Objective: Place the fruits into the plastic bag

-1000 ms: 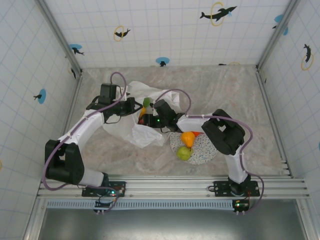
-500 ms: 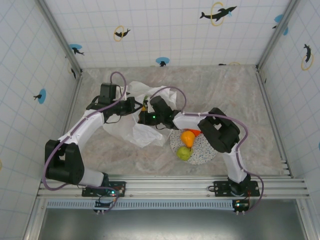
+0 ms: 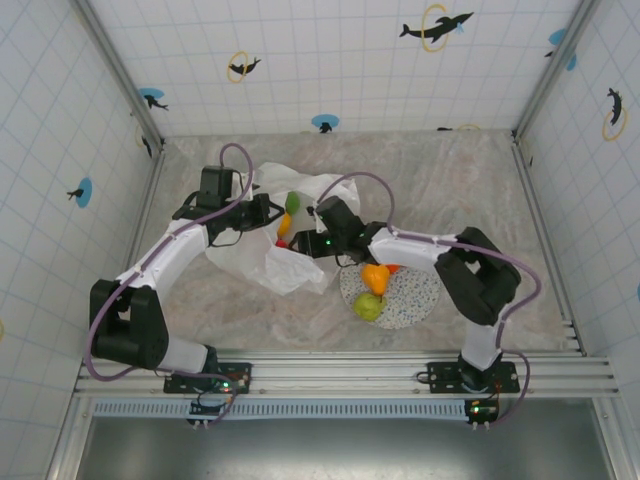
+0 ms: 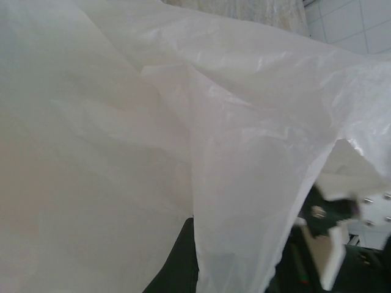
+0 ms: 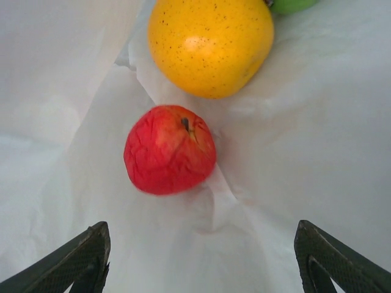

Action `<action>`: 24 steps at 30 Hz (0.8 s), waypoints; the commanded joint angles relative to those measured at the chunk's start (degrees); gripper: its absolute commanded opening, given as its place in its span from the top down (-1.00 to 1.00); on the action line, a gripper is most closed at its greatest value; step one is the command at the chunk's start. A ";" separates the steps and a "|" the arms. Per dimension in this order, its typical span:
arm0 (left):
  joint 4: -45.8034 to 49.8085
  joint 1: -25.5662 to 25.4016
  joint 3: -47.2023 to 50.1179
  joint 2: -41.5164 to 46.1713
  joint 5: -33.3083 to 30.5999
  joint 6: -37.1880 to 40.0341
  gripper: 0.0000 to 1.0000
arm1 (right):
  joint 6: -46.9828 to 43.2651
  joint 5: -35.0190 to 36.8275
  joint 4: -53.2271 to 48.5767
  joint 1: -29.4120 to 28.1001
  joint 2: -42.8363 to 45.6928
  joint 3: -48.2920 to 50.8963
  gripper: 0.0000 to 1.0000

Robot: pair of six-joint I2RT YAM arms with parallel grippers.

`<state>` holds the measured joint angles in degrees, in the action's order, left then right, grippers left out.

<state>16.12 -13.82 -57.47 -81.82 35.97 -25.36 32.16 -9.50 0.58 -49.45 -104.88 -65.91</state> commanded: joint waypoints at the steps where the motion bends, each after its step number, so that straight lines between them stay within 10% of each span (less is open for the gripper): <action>1: -0.57 0.26 -0.27 -0.08 -0.63 1.55 1.00 | -5.59 4.50 -6.41 -0.26 5.32 2.49 -0.61; 24: -2.67 0.21 1.05 -0.88 1.20 2.01 1.00 | -7.42 15.85 -28.93 -0.44 34.83 15.98 -0.67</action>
<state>14.46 -13.80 -56.82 -81.93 35.86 -25.34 24.47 4.43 -21.85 -49.50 -73.21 -51.86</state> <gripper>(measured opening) 0.041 0.834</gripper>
